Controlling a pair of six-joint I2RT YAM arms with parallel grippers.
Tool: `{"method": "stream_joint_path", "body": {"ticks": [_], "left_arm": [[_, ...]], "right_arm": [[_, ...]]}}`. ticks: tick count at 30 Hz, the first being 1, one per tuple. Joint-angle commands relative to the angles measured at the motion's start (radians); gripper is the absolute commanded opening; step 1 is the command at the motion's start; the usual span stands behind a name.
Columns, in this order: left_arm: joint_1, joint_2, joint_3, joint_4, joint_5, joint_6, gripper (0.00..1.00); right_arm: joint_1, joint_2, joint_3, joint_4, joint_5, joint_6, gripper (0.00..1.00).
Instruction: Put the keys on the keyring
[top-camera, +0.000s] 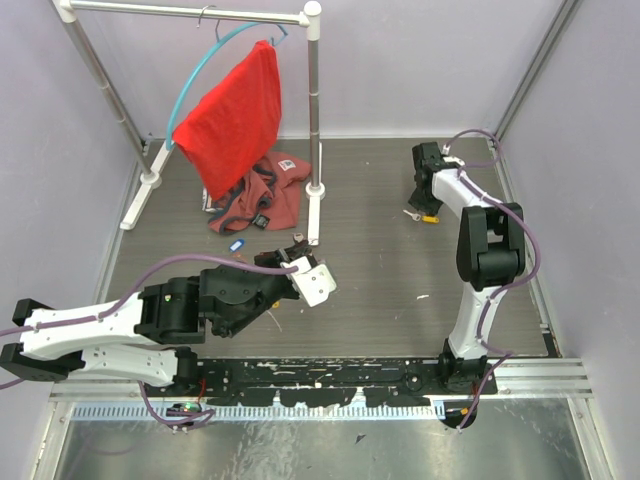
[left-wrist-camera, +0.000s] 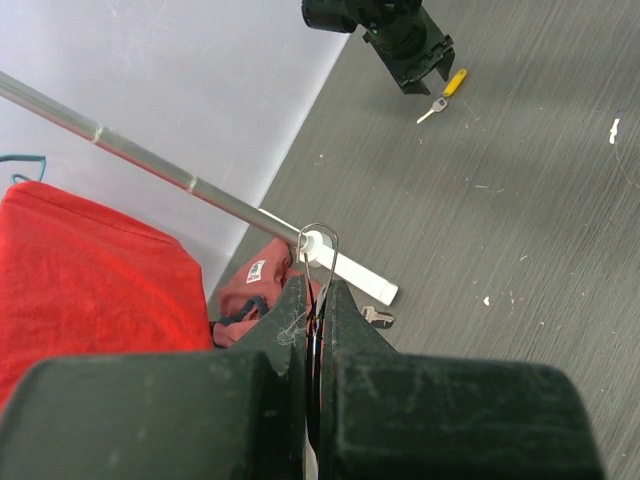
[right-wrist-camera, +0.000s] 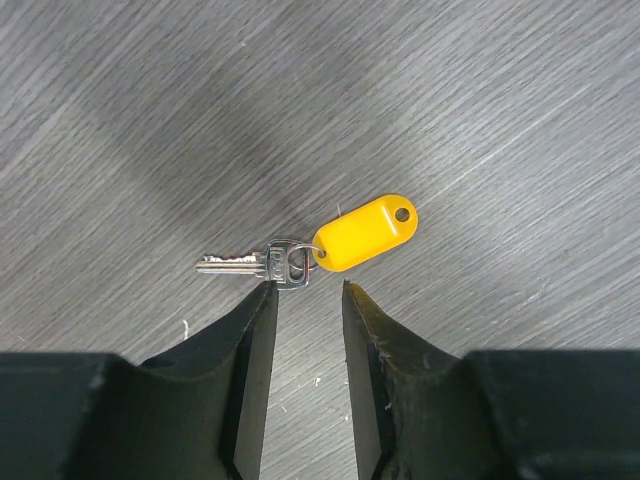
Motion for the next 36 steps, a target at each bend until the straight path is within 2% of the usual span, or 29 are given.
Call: {"method": "stream_joint_path", "body": {"ticks": [1, 21, 36], "left_arm": [[-0.005, -0.022, 0.000, 0.017, -0.013, 0.000, 0.00], [-0.005, -0.031, -0.002, 0.013, -0.024, 0.008, 0.00], [-0.005, -0.033, -0.008, 0.012, -0.026, 0.009, 0.00]], "right_arm": [[0.000, 0.018, 0.076, -0.050, 0.048, 0.093, 0.38], [0.001, 0.077, 0.108, -0.058, 0.021, 0.112, 0.37], [0.001, 0.089, 0.093, -0.041, 0.007, 0.099, 0.32]]}}
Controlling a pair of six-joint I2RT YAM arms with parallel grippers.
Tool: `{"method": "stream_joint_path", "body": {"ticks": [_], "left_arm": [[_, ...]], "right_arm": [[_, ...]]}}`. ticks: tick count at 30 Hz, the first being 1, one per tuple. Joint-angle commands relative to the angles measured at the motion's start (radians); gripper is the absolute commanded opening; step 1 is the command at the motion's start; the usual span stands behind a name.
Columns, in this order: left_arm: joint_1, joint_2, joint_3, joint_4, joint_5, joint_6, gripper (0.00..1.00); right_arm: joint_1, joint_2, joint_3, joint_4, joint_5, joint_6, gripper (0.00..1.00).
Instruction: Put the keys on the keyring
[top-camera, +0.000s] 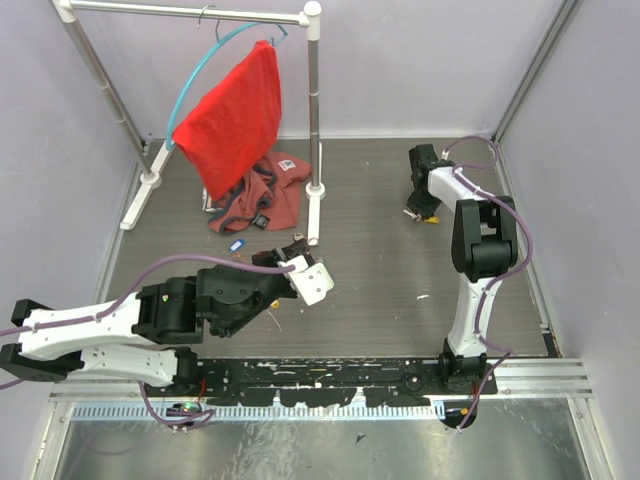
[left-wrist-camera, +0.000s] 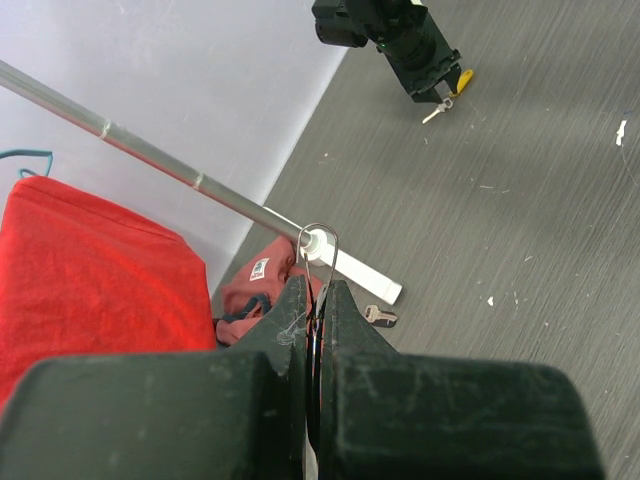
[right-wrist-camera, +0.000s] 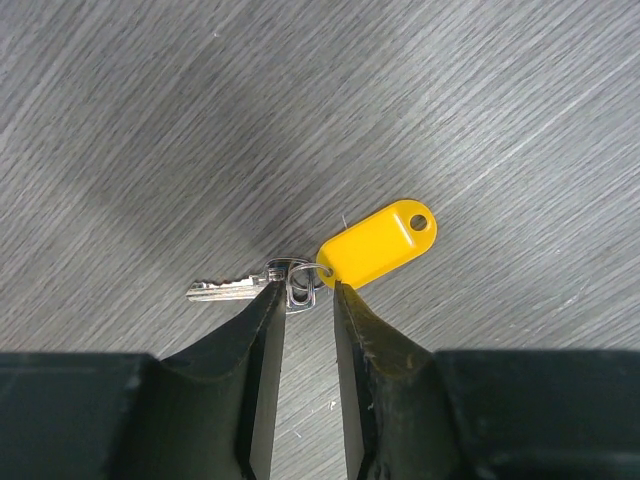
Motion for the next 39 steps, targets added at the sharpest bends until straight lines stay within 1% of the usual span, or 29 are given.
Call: {"method": "stream_joint_path", "body": {"ticks": [1, 10, 20, 23, 25, 27, 30, 33, 39], "left_arm": [[-0.005, -0.024, -0.007, 0.012, -0.016, 0.007, 0.00], [-0.005, -0.026, -0.006, 0.012, -0.017, 0.009, 0.00], [-0.004, -0.026, -0.003, 0.007, -0.017, 0.010, 0.00], [-0.005, -0.024, -0.002, 0.008, -0.016, 0.009, 0.00], [-0.005, -0.023, -0.002, 0.007, -0.016, 0.009, 0.00], [-0.004, -0.021, -0.002, 0.008, -0.015, 0.010, 0.00], [-0.004, -0.019, -0.002, 0.011, -0.014, 0.010, 0.00], [-0.005, -0.015, 0.000, 0.013, -0.012, 0.012, 0.00], [-0.004, -0.011, 0.004, 0.015, -0.011, 0.014, 0.00]], "right_arm": [[0.001, -0.007, 0.022, 0.026, 0.003, 0.006, 0.31], [0.001, -0.001, 0.018, 0.033, 0.007, -0.002, 0.29], [0.000, 0.011, 0.016, 0.033, 0.030, -0.008, 0.29], [0.001, 0.015, 0.016, 0.033, 0.033, -0.009, 0.24], [0.000, 0.015, 0.017, 0.033, 0.033, -0.012, 0.19], [0.000, 0.014, 0.016, 0.033, 0.035, -0.014, 0.17], [0.001, 0.004, 0.013, 0.033, 0.042, -0.023, 0.08], [0.001, -0.014, 0.010, 0.033, 0.046, -0.040, 0.02], [0.003, -0.122, -0.043, 0.068, 0.018, -0.135, 0.01]]}}
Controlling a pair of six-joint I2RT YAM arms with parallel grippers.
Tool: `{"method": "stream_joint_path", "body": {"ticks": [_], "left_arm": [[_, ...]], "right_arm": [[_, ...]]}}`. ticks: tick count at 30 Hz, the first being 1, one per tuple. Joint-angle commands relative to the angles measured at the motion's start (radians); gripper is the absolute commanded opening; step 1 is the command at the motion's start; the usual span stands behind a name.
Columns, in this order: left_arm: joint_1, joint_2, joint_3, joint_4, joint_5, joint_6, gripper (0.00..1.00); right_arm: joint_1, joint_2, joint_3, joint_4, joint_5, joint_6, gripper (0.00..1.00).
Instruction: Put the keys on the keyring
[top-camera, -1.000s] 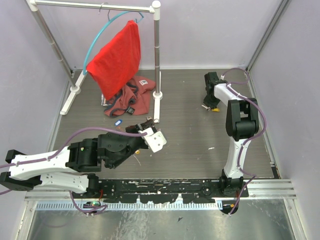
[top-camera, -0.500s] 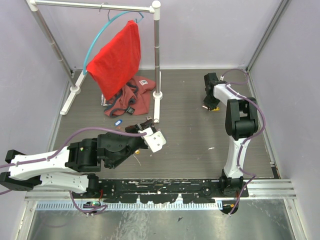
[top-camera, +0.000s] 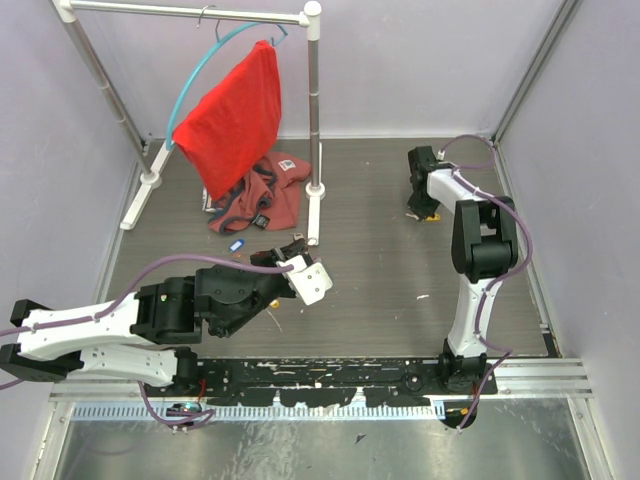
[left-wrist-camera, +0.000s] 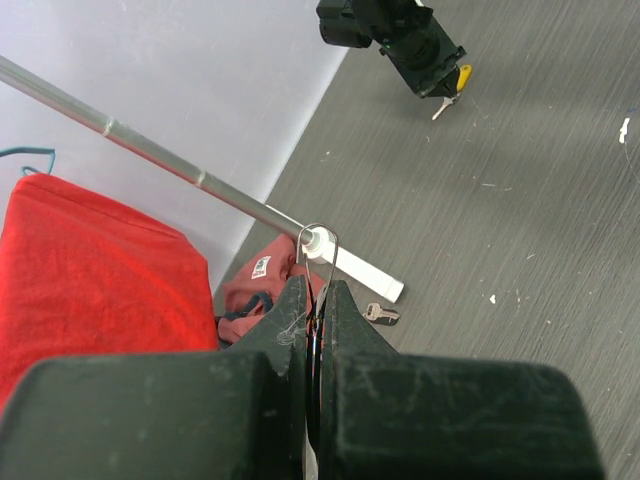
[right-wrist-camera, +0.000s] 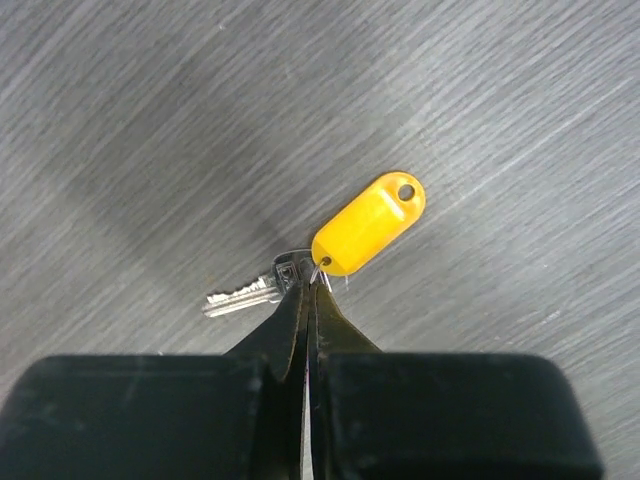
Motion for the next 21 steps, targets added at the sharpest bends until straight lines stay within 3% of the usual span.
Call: {"method": "stream_joint_path", "body": {"ticks": [1, 10, 21], "left_arm": [[-0.005, -0.006, 0.003, 0.021, -0.007, 0.013, 0.00], [-0.004, 0.003, 0.013, 0.017, -0.007, 0.008, 0.00], [-0.004, -0.017, 0.019, 0.001, -0.009, -0.025, 0.00]], "right_arm": [[0.002, -0.155, -0.051, 0.059, -0.005, -0.091, 0.01], [0.000, -0.309, -0.118, 0.085, -0.140, -0.211, 0.01], [0.003, -0.528, -0.253, 0.189, -0.700, -0.488, 0.01]]}}
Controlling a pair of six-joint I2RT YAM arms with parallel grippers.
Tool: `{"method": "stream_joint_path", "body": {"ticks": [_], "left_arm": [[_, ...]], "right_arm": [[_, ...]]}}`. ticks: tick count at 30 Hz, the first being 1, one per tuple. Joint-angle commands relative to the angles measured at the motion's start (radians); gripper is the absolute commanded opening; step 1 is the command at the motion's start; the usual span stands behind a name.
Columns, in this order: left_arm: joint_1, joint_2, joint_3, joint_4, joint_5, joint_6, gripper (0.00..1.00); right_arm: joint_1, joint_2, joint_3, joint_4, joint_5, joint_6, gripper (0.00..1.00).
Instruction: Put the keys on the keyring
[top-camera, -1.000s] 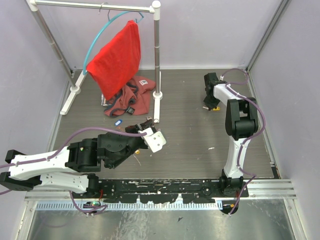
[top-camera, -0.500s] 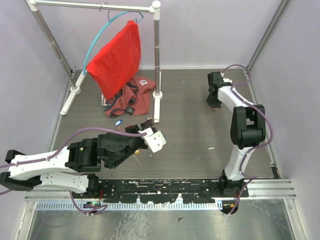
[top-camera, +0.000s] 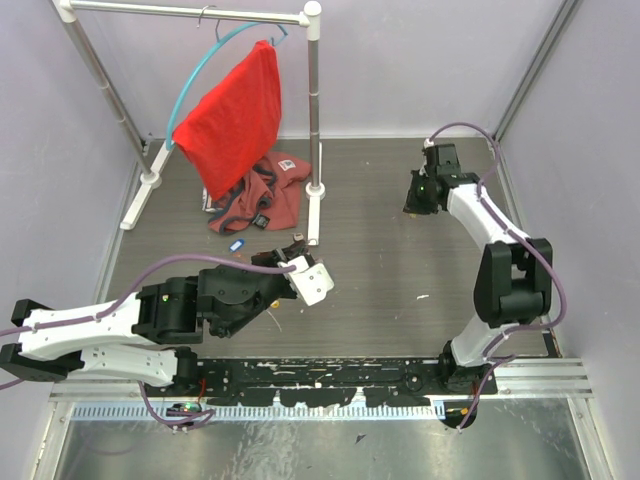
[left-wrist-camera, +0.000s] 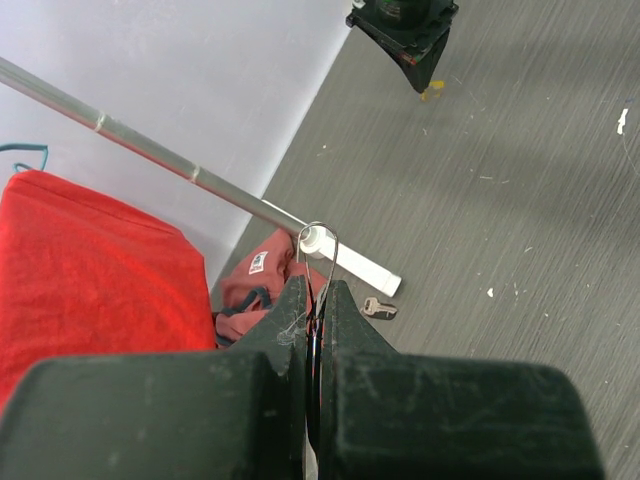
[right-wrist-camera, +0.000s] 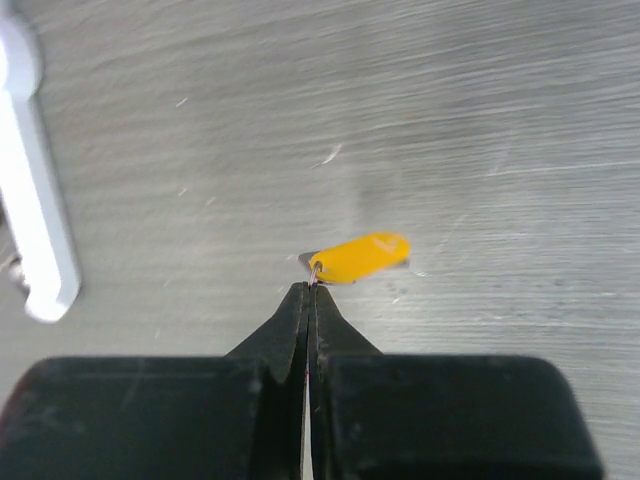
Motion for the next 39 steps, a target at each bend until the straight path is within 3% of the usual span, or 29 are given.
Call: {"method": "stream_joint_path", "body": {"ticks": [1, 6, 17, 21, 24, 30, 35, 39], "left_arm": [[-0.005, -0.023, 0.018, 0.019, -0.009, -0.020, 0.00], [-0.005, -0.018, 0.026, 0.017, -0.010, -0.026, 0.00], [-0.005, -0.001, 0.060, 0.022, 0.008, -0.023, 0.00], [-0.004, 0.007, 0.073, 0.024, 0.016, -0.023, 0.00], [-0.004, 0.012, 0.084, 0.023, 0.035, -0.028, 0.00], [-0.004, 0.019, 0.109, 0.015, 0.075, -0.032, 0.00], [-0.005, 0.019, 0.128, -0.007, 0.131, -0.028, 0.00], [-0.003, 0.020, 0.153, -0.026, 0.195, -0.024, 0.00]], "right_arm": [[0.002, -0.185, -0.053, 0.094, -0.352, -0.145, 0.01], [0.003, -0.360, -0.127, 0.149, -0.711, -0.165, 0.01], [0.003, -0.771, -0.231, 0.358, -0.734, -0.065, 0.01], [0.005, -0.837, -0.242, 0.436, -0.848, -0.095, 0.01], [0.008, -0.857, -0.222, 0.411, -0.951, -0.192, 0.01], [0.009, -0.764, -0.064, 0.132, -1.128, -0.490, 0.01], [0.036, -0.788, -0.060, 0.130, -1.210, -0.641, 0.01], [0.091, -0.860, -0.095, 0.176, -1.181, -0.722, 0.01]]}}
